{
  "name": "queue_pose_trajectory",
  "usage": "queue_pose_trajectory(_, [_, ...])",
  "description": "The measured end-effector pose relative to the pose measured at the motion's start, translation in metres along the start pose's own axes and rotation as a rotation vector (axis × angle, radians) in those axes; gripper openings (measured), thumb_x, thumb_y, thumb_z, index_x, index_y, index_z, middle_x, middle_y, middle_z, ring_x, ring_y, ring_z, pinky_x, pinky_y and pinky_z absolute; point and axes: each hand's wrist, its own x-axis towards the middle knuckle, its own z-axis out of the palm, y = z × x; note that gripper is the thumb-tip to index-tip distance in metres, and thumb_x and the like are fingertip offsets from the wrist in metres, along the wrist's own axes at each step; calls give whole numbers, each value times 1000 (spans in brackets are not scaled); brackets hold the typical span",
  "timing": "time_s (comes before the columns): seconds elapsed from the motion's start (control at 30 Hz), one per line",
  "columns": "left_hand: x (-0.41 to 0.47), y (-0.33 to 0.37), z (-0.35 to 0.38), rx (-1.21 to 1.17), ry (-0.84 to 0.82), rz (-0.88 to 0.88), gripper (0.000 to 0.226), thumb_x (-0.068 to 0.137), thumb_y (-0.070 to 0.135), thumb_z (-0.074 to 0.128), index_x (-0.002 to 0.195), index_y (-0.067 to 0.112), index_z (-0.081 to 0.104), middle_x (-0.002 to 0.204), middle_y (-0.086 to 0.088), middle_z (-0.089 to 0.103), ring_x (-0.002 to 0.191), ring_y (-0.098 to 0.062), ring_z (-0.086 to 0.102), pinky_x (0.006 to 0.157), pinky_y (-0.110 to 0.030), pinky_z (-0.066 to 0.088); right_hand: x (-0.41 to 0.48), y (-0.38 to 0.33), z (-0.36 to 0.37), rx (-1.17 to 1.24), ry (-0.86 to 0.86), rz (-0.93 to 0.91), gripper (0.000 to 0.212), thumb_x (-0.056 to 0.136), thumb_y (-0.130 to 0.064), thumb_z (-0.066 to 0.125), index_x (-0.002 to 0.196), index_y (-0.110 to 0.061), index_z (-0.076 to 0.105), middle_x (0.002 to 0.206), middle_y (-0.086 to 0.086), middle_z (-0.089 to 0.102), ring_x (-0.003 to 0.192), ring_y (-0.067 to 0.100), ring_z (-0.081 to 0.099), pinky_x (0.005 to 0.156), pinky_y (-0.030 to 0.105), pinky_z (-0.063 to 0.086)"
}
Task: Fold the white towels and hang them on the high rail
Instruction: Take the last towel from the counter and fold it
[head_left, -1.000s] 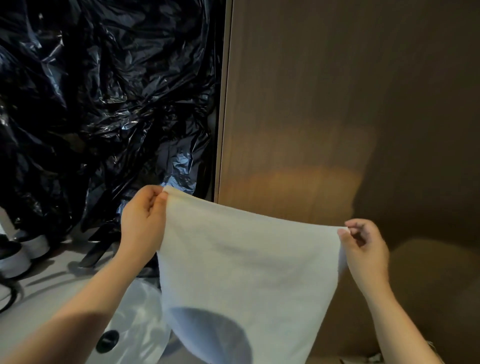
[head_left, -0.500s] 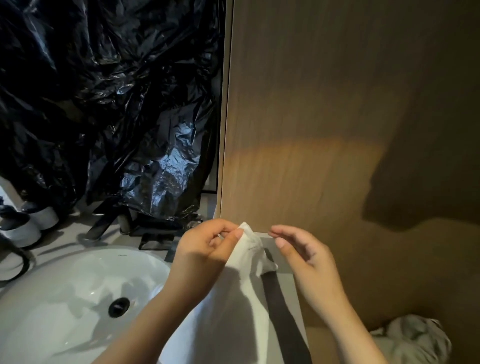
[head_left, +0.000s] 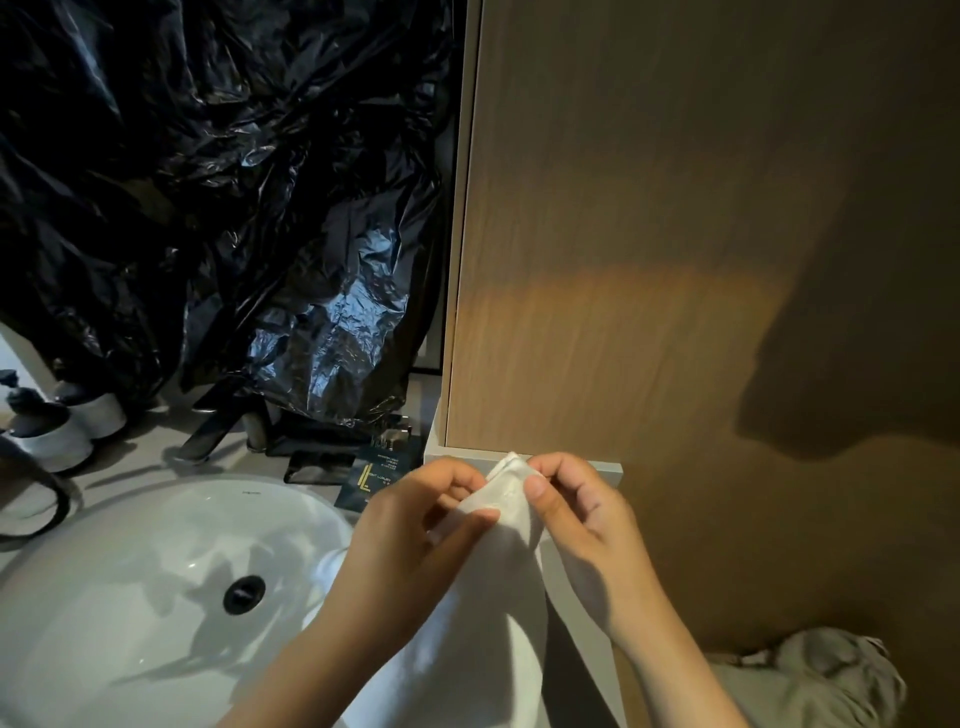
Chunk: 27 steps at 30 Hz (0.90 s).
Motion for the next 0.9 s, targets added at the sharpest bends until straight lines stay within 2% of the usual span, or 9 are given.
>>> queue_pose_trajectory(0.07, [-2,-1,0,1,49,-21,13,81,17,75,81,27,68,70,11,67,67,-10,63,58,-13,43,0,-4,2,-14,-47,-10,26,85,-49,65,92,-24,69,87,-1,68,80,12,61,72,29,49])
queue_pose_trajectory(0.13, [-2,1,1,-24,38,-19,10,81,16,75,80,25,70,68,9,66,66,-11,62,58,-14,43,2,-9,3,-20,-51,-40,28,82,-49,65,89,-22,71,86,-2,69,81,11,62,71,22,48])
queue_pose_trajectory(0.3, [-2,0,-1,-25,-67,1,13,84,27,74,73,27,68,62,17,62,61,-1,59,55,-10,37,5,-18,4,-86,77,-95,20,87,-33,58,81,-17,68,77,-7,65,75,7,58,67,21,44])
queue_pose_trajectory(0.37, [-3,-9,-4,37,-132,25,29,87,32,70,62,19,60,56,9,49,55,-1,47,52,-13,31,8,-23,0,-66,124,-95,19,87,-34,58,82,-18,68,78,-8,65,76,6,57,68,23,43])
queue_pose_trajectory(0.43, [-5,-17,-7,26,-193,35,42,88,39,66,60,11,51,61,-4,41,56,-1,37,53,-19,28,12,-26,-6,-88,163,-109,19,86,-35,59,83,-19,69,79,-9,66,79,7,59,71,24,43])
queue_pose_trajectory(0.53, [-7,-25,-11,-29,-229,29,47,88,48,63,62,11,51,63,-1,41,60,0,39,58,-22,32,15,-28,-7,-140,181,-114,17,85,-36,60,83,-21,69,84,-10,69,83,5,61,76,23,44])
queue_pose_trajectory(0.67, [-11,-29,-16,-93,-285,-27,55,86,50,60,56,10,38,64,2,30,60,-6,33,57,-23,25,16,-28,-10,-137,236,-128,14,87,-33,61,81,-24,69,83,-11,68,81,4,60,72,16,44])
queue_pose_trajectory(0.8, [-13,-34,-19,2,-323,-55,57,83,60,56,64,6,61,68,-5,43,60,-6,41,59,-23,32,20,-29,-19,-154,273,-155,14,95,-21,63,82,-22,69,81,-4,67,78,4,59,70,17,45])
queue_pose_trajectory(0.9, [-16,-39,-21,72,-303,-30,54,86,56,57,68,5,63,76,-6,53,69,-15,52,59,-17,35,26,-33,-25,-179,354,-172,15,94,-21,62,81,-22,68,81,-5,67,76,0,58,68,13,45])
